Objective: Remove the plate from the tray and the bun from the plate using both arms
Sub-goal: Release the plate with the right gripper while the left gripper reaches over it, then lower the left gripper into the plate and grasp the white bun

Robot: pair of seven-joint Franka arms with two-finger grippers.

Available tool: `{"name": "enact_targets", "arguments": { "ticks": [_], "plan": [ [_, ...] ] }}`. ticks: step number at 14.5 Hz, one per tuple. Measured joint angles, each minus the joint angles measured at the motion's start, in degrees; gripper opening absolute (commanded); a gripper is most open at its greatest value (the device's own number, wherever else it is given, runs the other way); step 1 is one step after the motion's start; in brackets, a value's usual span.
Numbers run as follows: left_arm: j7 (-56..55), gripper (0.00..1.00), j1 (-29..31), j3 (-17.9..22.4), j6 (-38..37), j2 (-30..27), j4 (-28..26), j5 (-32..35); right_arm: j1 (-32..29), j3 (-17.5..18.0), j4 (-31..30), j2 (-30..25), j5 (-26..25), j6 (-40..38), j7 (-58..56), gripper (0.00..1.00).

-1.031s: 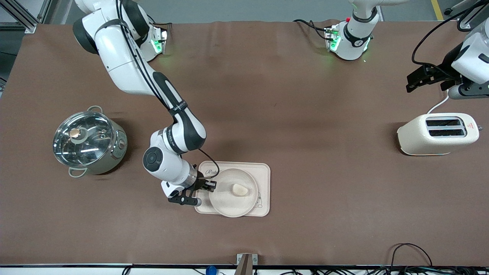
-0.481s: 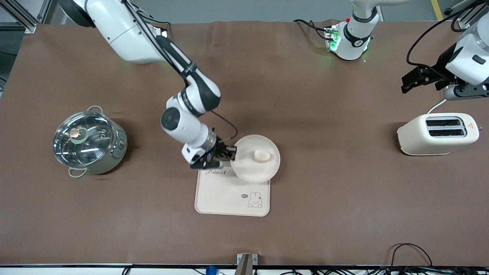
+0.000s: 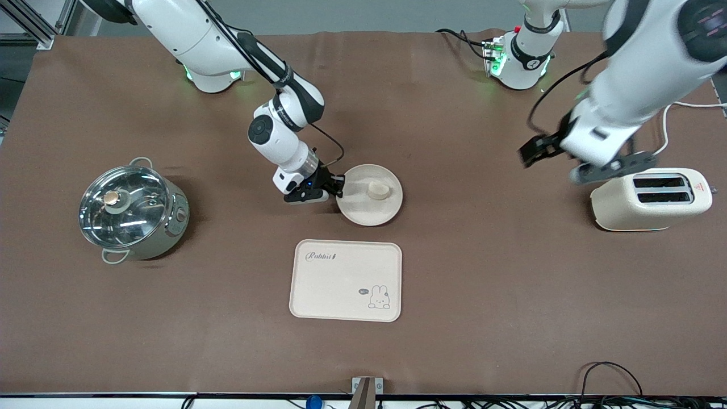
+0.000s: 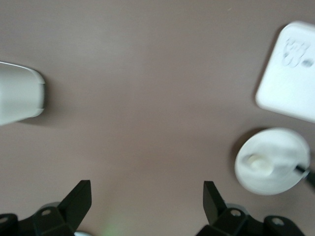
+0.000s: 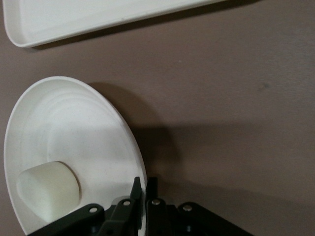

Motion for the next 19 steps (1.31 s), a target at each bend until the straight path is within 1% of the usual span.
{"name": "enact_targets", "arguments": {
  "ticks": [1,2,3,5,6,7,9,11,13,14,16,17,19],
  "plan": [
    [-4.14,1.00,-0.24,-1.98,2.83,2.48,-0.04,0.01,-0.63,0.10,-0.13,-0.18,0.00,-0.02,-0.03,0.76],
    [-7.76,1.00,-0.78,-3.46,5.40,5.07,-0.04,0.01,-1.18,0.16,-0.12,-0.48,0.00,-0.07,-0.09,0.89],
    [-10.66,1.00,-1.79,-4.11,7.49,7.49,-0.01,0.01,-1.56,0.20,-0.09,-1.02,0.00,-0.33,-0.13,1.00],
    [-15.52,1.00,-4.51,-4.29,10.63,11.66,0.06,0.01,-1.81,0.35,0.19,-3.74,0.00,-3.76,-0.12,1.00],
    [-17.85,1.00,-5.88,-4.31,11.80,13.44,0.10,0.01,-1.92,0.39,0.63,-5.98,0.00,-7.12,0.02,1.00],
    [-19.85,1.00,-7.16,-4.33,12.79,15.05,0.13,0.02,-2.43,0.35,1.58,-8.75,0.01,-12.27,0.24,1.00],
    [-23.35,1.00,-9.50,-4.34,15.32,18.21,0.12,0.14,-6.28,0.17,5.11,-15.02,0.01,-27.06,0.09,1.00],
    [-27.26,1.00,-11.75,-4.34,19.02,21.65,0.15,0.32,-13.97,-0.01,9.46,-20.83,-0.03,-42.68,-4.23,1.00],
    [-30.97,1.00,-13.68,-4.32,22.55,24.85,0.18,1.36,-23.28,-0.28,15.77,-24.61,-0.66,-58.02,-10.00,1.00],
    [-33.08,1.00,-14.62,-4.32,24.60,26.39,0.22,1.87,-27.65,-0.40,20.17,-25.52,-2.78,-65.64,-11.97,1.00],
    [-36.97,1.00,-16.60,-4.25,29.09,29.30,0.57,2.70,-33.73,-0.53,30.11,-25.86,-9.47,-78.49,-13.78,1.00],
    [-39.11,0.99,-17.62,-4.21,30.60,30.69,1.08,3.42,-35.51,-0.57,34.06,-25.86,-11.36,-82.41,-14.54,1.00],
    [-43.72,0.98,-19.64,-4.15,32.11,33.58,2.63,5.49,-39.02,-0.53,38.90,-26.12,-13.81,-86.16,-16.60,1.00]
  ]
}}
